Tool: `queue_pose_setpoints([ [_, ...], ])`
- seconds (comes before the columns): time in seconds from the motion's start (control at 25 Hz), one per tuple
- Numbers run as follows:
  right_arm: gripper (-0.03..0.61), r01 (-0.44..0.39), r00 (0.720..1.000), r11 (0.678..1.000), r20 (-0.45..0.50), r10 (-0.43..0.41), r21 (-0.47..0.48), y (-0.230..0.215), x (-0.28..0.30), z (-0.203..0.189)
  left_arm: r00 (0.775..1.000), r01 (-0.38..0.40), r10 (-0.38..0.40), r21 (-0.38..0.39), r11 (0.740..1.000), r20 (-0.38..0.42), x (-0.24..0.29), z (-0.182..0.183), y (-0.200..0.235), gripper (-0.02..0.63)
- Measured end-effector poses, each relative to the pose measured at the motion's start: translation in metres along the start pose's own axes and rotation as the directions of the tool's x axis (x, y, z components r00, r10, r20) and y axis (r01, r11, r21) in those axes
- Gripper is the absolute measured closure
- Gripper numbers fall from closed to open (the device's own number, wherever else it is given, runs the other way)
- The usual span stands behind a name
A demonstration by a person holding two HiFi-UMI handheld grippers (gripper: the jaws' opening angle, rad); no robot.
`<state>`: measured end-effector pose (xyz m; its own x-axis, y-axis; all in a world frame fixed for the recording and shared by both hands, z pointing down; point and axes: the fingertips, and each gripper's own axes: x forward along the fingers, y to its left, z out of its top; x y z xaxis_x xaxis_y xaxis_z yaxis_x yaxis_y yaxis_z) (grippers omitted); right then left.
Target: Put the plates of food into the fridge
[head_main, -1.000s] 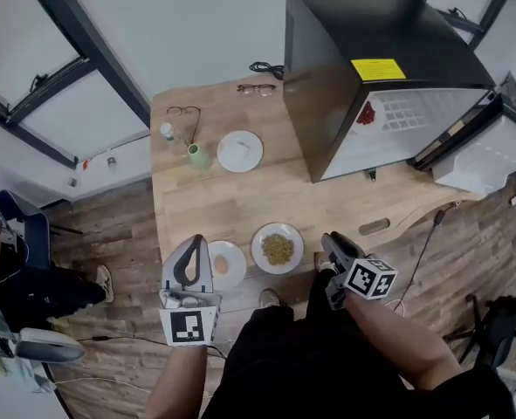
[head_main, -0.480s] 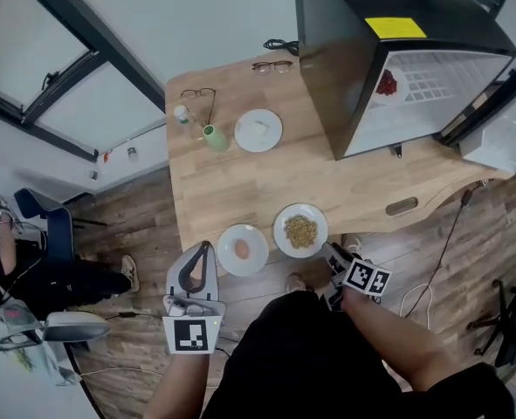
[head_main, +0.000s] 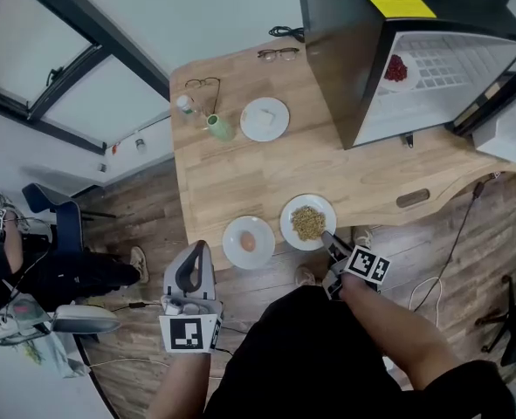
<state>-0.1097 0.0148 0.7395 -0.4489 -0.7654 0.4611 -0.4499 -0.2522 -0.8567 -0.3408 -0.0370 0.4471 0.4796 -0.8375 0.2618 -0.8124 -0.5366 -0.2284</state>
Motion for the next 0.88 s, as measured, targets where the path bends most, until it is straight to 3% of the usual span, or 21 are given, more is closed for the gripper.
queue_pose_setpoints([
  [0.08, 0.514, -0.022, 1.0, 1.0, -0.011, 0.022, 0.017, 0.006, 0.004, 0.001, 1.0, -0.006, 0.006, 0.003, 1.0, -0.005, 0.0, -0.001, 0.002, 0.611],
  [0.24, 0.546, -0.102, 0.995, 0.992, -0.001, 0.103, 0.07, 0.023, 0.005, 0.01, 1.0, -0.014, 0.014, -0.015, 1.0, -0.023, 0.002, -0.006, 0.007, 0.611],
  [0.44, 0.546, -0.164, 0.987, 0.981, 0.019, 0.163, 0.107, 0.041, -0.006, 0.024, 1.0, -0.002, 0.001, -0.023, 1.0, -0.014, 0.017, -0.004, 0.002, 0.611],
  [0.56, 0.546, -0.186, 0.982, 0.974, 0.052, 0.18, 0.128, 0.05, -0.021, 0.04, 0.999, 0.033, -0.033, 0.015, 0.999, 0.008, 0.03, 0.009, -0.011, 0.611],
  [0.88, 0.546, -0.211, 0.974, 0.975, 0.098, 0.205, 0.063, 0.056, -0.056, 0.106, 0.995, 0.077, -0.079, 0.021, 0.997, 0.069, 0.065, 0.046, -0.05, 0.611],
])
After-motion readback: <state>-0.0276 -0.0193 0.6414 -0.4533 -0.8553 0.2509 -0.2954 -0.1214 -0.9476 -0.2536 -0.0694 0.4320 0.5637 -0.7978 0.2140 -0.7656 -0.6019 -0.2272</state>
